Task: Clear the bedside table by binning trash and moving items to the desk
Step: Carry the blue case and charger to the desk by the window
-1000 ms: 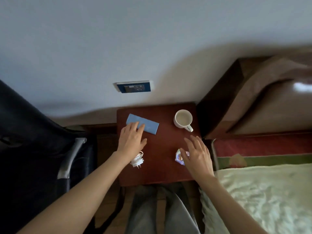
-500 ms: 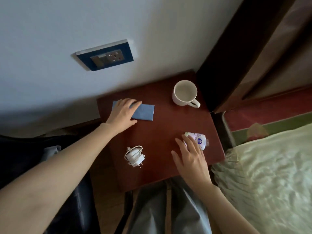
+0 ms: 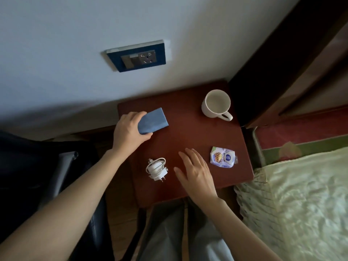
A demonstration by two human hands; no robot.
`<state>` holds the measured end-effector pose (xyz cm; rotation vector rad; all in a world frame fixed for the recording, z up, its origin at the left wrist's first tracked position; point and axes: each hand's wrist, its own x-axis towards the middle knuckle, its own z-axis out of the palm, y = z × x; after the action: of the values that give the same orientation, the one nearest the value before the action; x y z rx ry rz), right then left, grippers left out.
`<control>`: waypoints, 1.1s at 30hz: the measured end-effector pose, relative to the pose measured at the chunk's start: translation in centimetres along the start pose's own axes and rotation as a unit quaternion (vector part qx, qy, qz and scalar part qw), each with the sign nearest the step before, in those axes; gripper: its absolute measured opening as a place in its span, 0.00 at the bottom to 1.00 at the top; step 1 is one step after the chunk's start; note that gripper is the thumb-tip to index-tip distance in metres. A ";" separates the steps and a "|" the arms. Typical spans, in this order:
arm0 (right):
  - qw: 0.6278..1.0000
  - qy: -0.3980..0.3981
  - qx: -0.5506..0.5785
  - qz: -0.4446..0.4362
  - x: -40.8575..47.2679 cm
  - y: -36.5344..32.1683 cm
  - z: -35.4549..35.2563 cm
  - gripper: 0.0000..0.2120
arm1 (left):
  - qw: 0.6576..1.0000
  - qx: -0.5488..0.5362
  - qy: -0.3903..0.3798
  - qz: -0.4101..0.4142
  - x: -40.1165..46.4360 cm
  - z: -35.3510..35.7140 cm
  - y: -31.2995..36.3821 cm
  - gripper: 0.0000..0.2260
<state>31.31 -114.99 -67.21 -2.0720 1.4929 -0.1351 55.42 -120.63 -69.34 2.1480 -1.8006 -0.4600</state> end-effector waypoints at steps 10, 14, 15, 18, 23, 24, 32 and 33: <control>0.995 -0.086 0.042 -0.022 1.0 -3.7 3.9 0.35 | 0.992 -0.022 0.060 -0.113 -8.5 -3.7 -1.1 0.30; 0.991 -0.131 0.029 0.004 1.2 -4.0 5.5 0.41 | 0.988 -0.037 0.062 -0.137 -9.7 -3.3 -0.7 0.31; 0.991 -0.128 0.023 0.005 1.2 -4.0 5.8 0.41 | 0.987 -0.042 0.059 -0.142 -10.0 -3.2 -0.6 0.31; 0.995 -0.102 0.004 0.001 1.0 -4.2 6.7 0.38 | 0.985 -0.058 0.053 -0.155 -10.7 -2.9 -0.6 0.31; 0.997 -0.077 0.006 0.025 1.3 -4.8 7.5 0.28 | 0.983 -0.069 0.048 -0.165 -11.8 -2.5 -0.6 0.31; 0.997 -0.078 0.010 0.028 1.3 -4.8 7.6 0.27 | 0.982 -0.069 0.048 -0.167 -12.0 -2.4 -0.6 0.31; 0.991 -0.036 0.101 0.074 0.7 -4.4 6.1 0.27 | 0.982 -0.081 0.043 -0.162 -13.2 -3.4 -0.1 0.31; 0.991 -0.030 0.110 0.077 0.4 -4.4 5.3 0.27 | 0.983 -0.082 0.042 -0.158 -13.3 -3.8 0.2 0.31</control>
<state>37.21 -112.39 -69.48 -1.7667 1.5228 -0.1685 54.71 -107.51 -65.14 2.3038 -1.3306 -0.5605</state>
